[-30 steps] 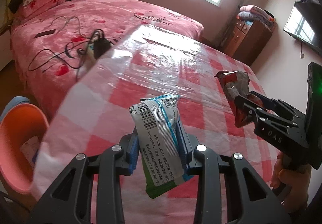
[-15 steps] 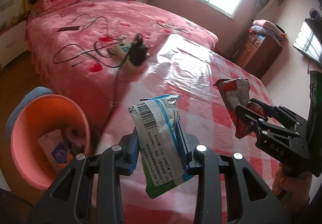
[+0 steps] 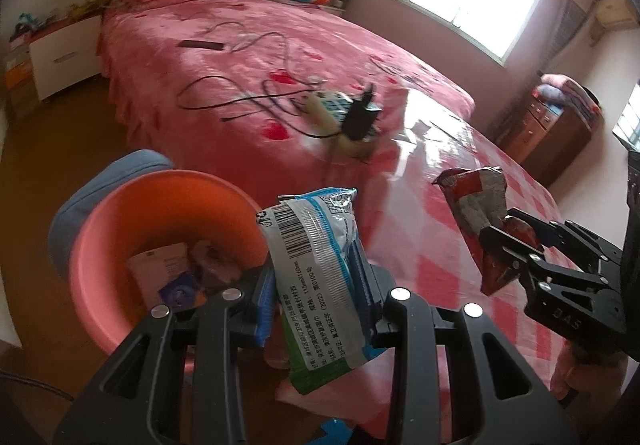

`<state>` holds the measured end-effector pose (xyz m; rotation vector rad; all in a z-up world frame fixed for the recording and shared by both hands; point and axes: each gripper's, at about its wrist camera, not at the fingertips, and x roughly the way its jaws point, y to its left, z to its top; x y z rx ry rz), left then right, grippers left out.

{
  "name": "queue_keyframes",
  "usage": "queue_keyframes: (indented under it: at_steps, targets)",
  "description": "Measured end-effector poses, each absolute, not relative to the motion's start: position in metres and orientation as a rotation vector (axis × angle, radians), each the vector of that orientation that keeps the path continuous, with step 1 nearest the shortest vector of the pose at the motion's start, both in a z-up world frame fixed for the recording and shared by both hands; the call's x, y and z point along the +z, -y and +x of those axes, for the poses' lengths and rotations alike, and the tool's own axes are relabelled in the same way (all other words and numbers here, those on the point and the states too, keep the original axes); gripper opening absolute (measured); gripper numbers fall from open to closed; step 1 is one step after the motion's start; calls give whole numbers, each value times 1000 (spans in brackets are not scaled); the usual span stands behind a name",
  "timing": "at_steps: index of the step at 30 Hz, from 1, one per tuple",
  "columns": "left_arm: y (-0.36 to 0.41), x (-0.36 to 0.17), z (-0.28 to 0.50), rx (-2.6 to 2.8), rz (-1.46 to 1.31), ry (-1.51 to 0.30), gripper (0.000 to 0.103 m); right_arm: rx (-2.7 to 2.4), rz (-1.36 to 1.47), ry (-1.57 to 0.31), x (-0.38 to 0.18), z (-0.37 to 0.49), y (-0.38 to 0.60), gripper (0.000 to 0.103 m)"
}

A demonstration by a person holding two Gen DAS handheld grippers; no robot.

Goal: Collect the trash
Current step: 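Lift the green-white bag and red chip bag and carry them to the pink bucket, then open both tools over the pink bucket to drop both bags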

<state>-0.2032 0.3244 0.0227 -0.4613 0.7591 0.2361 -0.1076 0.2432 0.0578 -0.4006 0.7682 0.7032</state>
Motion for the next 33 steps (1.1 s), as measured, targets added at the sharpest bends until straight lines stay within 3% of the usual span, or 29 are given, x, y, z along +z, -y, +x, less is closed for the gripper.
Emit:
queue_keyframes:
  at_steps: [21,22,23,25,29,33]
  targets:
    - [-422,-34,-229,454,-589,-805,36,976,-438,-833,36,-130,-370,54]
    - [-426,-37,-230,465,-599,-805,39,994,-418,-848,33,-128,-375,59]
    - [-429,-39,-231,481,-600,-804,44,1000,-401,-861,30,-126,-378,70]
    - [-431,-40,-233,527,-583,-801,64,992,-369,-874,28,-121,-378,80]
    - [-430,-35,-237,563,-541,-778,76,944,-294,-884,30,-109,-359,89]
    - [-421,-28,-234,576,-500,-763,84,895,-240,-869,36,-102,-331,89]
